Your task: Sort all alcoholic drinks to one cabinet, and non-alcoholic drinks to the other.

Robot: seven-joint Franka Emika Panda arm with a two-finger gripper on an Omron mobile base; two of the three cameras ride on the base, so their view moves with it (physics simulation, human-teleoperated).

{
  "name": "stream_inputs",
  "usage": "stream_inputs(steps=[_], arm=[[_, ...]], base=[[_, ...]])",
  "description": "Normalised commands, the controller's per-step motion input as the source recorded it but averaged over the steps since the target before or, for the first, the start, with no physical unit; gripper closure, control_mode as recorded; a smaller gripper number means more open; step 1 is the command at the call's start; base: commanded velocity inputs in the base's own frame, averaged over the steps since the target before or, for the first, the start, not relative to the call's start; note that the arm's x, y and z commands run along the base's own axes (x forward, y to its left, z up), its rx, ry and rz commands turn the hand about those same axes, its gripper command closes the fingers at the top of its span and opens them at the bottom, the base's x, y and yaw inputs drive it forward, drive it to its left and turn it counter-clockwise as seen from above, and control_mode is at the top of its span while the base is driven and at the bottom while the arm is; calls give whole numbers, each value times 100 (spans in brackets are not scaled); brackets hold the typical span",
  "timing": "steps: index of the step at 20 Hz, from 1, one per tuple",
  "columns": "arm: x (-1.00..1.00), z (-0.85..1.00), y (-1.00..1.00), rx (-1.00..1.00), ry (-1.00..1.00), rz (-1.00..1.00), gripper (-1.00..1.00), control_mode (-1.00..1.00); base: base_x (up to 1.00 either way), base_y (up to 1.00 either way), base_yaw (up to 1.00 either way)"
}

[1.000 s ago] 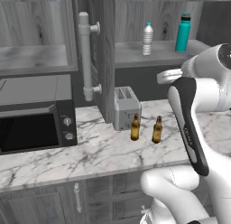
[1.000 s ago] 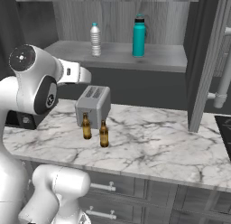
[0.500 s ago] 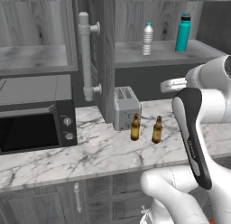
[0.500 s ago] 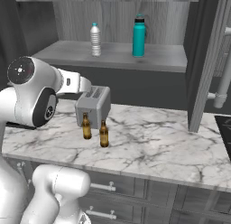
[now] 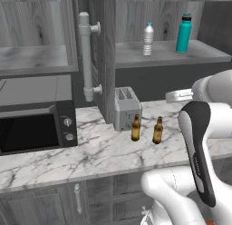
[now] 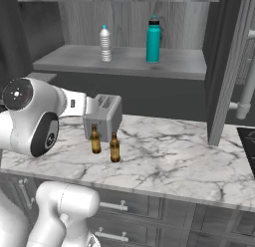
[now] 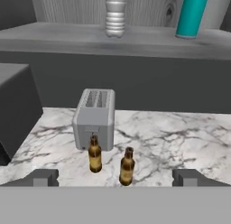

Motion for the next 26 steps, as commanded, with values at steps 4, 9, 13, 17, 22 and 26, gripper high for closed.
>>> stream_inputs(steps=[4, 9, 13, 17, 22, 26], arm=[[-29, -16, -3, 0, 0, 0, -100, -100], [-27, -16, -4, 0, 0, 0, -100, -100], [-23, -13, -8, 0, 0, 0, -100, -100], [-21, -10, -9, 0, 2, 0, -100, -100], [-15, -7, -9, 0, 7, 0, -100, -100], [-12, -8, -5, 0, 10, 0, -100, -100]], base=[[0, 0, 0], [0, 0, 0], [0, 0, 0], [0, 0, 0], [0, 0, 0], [0, 0, 0]])
